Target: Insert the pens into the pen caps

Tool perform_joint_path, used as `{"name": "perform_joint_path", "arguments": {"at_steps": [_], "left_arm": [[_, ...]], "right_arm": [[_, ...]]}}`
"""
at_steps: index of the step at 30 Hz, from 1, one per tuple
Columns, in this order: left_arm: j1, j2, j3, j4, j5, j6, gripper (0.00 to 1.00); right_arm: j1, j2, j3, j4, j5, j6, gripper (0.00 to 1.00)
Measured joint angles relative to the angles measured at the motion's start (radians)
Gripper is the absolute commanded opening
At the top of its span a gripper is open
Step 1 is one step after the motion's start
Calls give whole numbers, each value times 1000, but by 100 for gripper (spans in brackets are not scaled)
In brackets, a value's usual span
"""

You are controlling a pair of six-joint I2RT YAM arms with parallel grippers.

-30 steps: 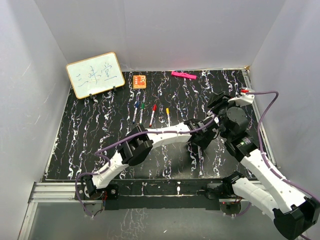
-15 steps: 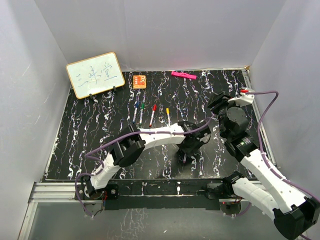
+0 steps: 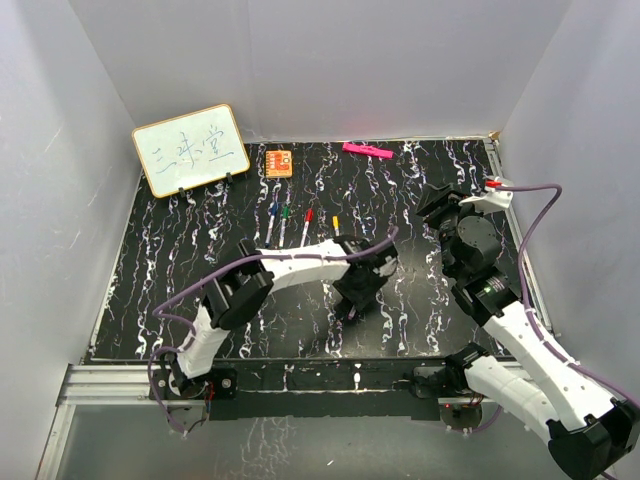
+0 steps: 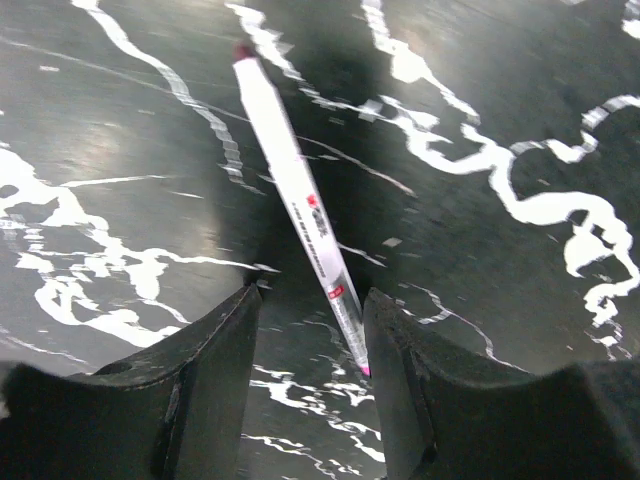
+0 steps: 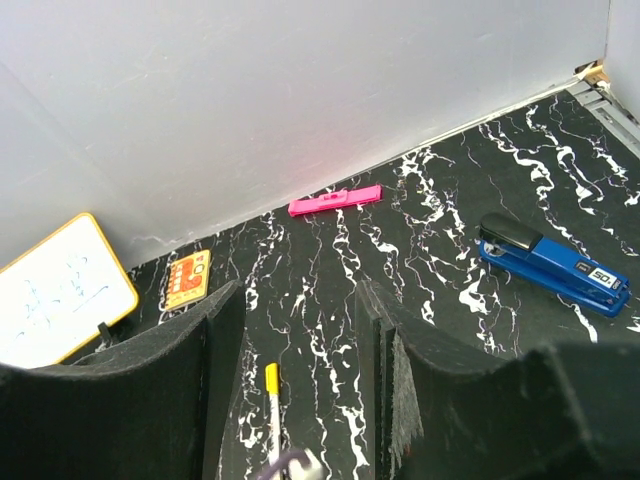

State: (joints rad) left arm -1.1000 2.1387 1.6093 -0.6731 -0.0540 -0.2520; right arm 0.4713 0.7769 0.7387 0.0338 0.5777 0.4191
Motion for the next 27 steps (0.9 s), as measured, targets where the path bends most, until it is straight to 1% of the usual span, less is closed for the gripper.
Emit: {"name": "perform_joint_path", "arguments": {"at_steps": [5, 10, 12, 17, 20, 24, 27], "left_arm": [[85, -8, -12, 27, 5, -15, 49], [108, 3, 1, 40, 3, -29, 47], [108, 5, 3, 39, -2, -32, 42], [109, 6, 3, 40, -9, -33, 19], [119, 6, 2, 40, -3, -32, 13], [121, 4, -6, 45, 2, -28, 0], [121, -8, -30, 62, 4, -25, 0]], "right_arm": [[0, -1, 0, 0, -5, 0, 46], [0, -1, 0, 0, -12, 1, 46], [0, -1, 0, -1, -13, 1, 46], [0, -1, 0, -1, -13, 2, 47], [0, -2, 0, -2, -12, 5, 47], [0, -6, 0, -3, -12, 9, 47], [0, -6, -1, -4, -12, 13, 47]]}}
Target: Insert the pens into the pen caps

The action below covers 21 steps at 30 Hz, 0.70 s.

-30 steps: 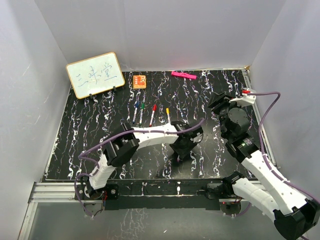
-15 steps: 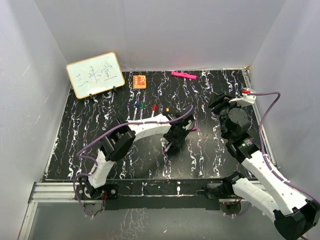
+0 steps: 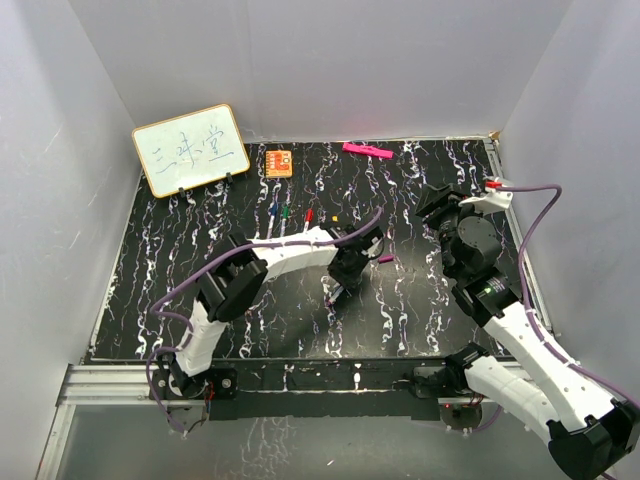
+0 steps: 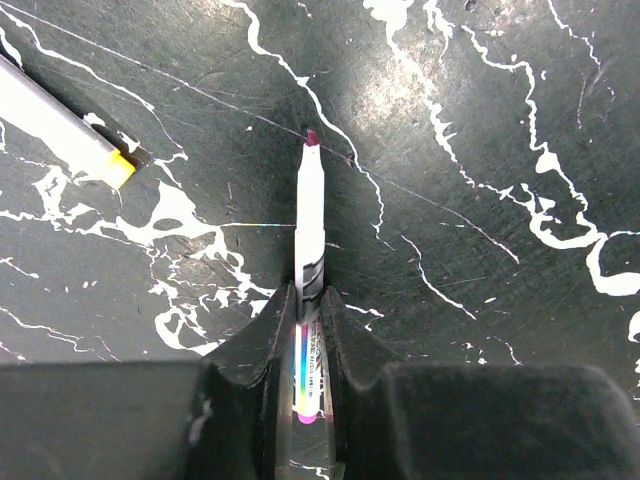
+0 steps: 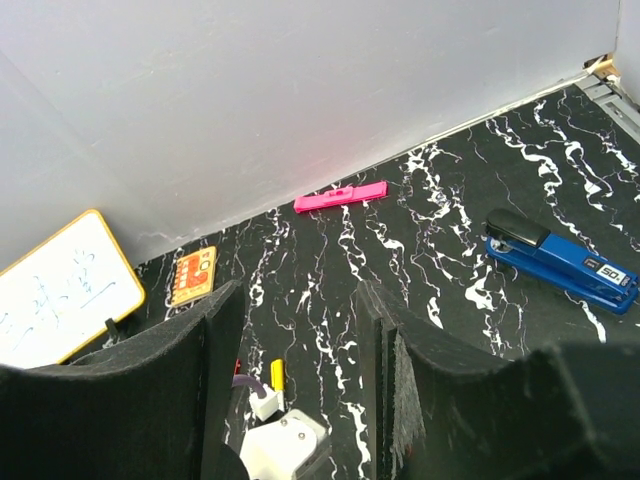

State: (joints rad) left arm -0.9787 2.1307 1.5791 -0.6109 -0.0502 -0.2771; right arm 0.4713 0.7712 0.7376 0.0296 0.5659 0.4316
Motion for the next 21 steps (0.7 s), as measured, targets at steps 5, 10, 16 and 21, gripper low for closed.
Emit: {"name": "perform_joint_path", "arguments": {"at_steps": [5, 10, 16, 21], "left_arm": [[4, -40, -61, 60, 6, 1, 0], [27, -89, -122, 104, 24, 1, 0], [39, -151, -130, 13, -6, 12, 0], [41, -293, -130, -3, -38, 13, 0]], "right_arm": [[0, 10, -1, -12, 8, 4, 45], [0, 75, 0, -111, 27, 46, 44], [0, 199, 11, -293, 14, 160, 41], [0, 285, 20, -430, -19, 256, 50]]}}
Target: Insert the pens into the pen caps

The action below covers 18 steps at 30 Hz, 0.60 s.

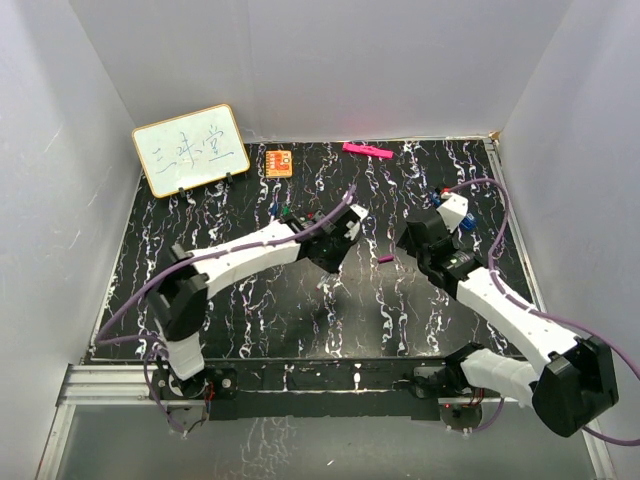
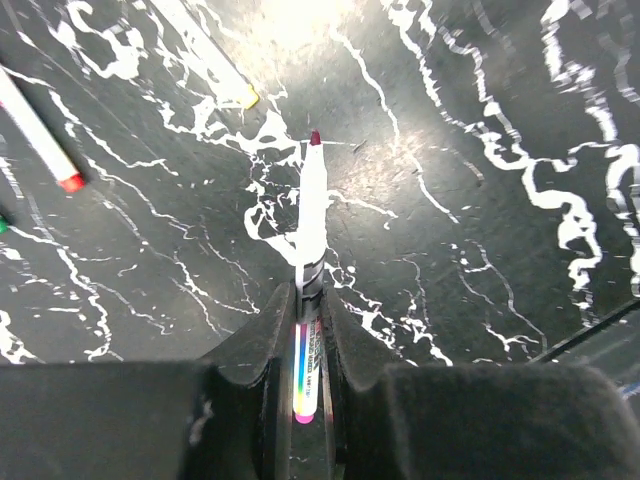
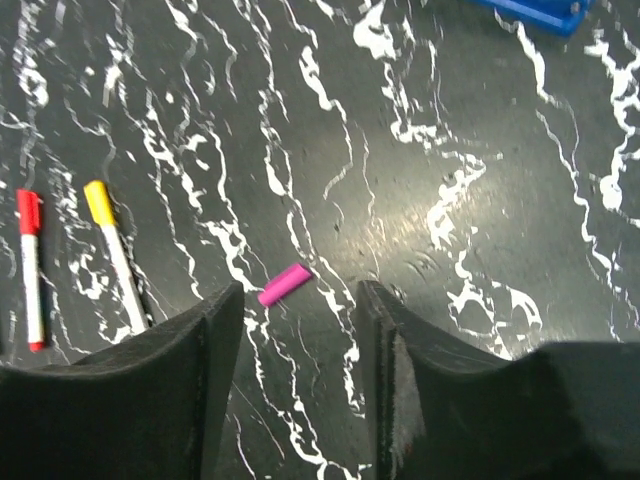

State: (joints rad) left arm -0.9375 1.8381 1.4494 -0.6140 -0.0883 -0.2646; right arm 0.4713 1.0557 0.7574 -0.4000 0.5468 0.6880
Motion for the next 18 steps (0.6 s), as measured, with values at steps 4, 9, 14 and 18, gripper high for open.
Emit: {"name": "perform_joint_path", "arguments": {"at_steps": [4, 9, 14, 18], "left_arm": [[0, -123, -18, 21, -24, 0, 0], [0, -238, -135, 71, -53, 2, 0], [3, -266, -229, 106, -69, 2, 0], [6, -269, -262, 121, -76, 4, 0]], "right_arm": [[0, 50, 8, -74, -32, 53, 53], [0, 125, 13, -102, -98, 99, 59], [0, 244, 39, -102, -153, 129, 59], [0, 307, 68, -93, -179, 137, 59]]}}
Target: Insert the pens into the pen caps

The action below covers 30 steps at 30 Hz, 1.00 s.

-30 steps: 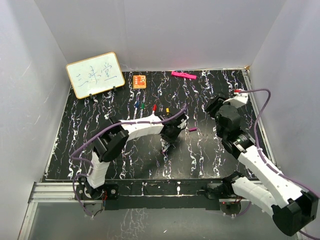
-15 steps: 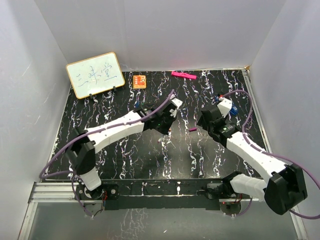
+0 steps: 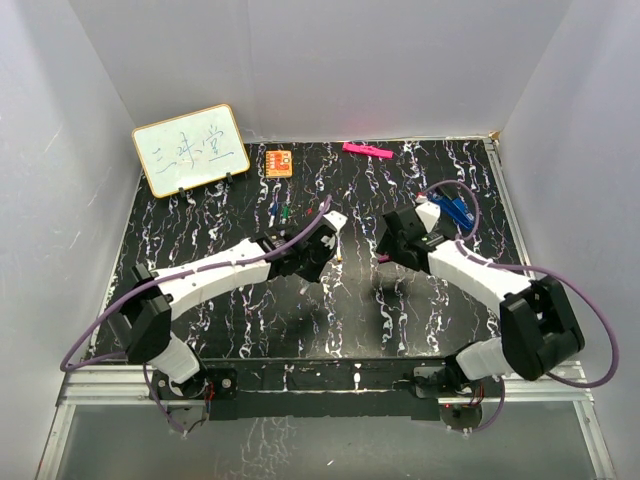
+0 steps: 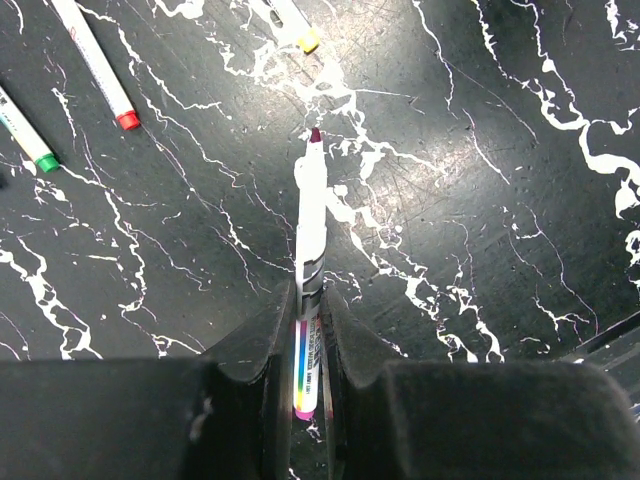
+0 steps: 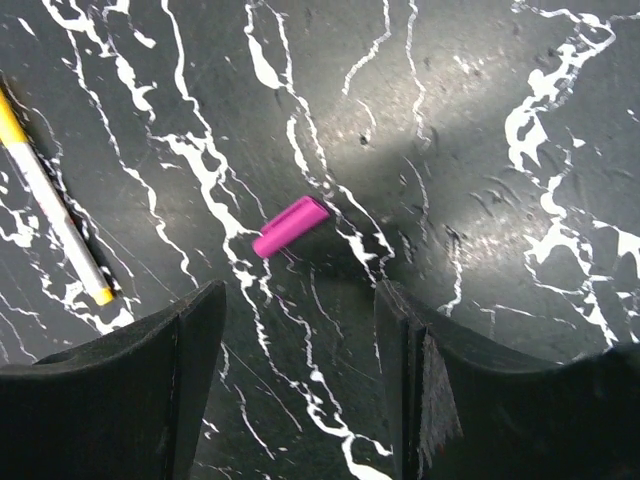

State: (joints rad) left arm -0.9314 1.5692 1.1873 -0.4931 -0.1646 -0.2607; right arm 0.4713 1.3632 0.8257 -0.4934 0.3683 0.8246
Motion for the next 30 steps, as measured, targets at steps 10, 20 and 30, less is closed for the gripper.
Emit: {"name": "perform_joint_path", "arguments": {"at_steps": [10, 20, 30], "left_arm": [[0, -25, -42, 47, -5, 6, 0], [6, -38, -61, 53, -4, 6, 0], [7, -37, -61, 75, 12, 5, 0]], "right_arm": [[1, 138, 97, 52, -37, 28, 59], [1, 180, 98, 34, -52, 61, 58], [1, 205, 98, 23, -32, 87, 58]]}}
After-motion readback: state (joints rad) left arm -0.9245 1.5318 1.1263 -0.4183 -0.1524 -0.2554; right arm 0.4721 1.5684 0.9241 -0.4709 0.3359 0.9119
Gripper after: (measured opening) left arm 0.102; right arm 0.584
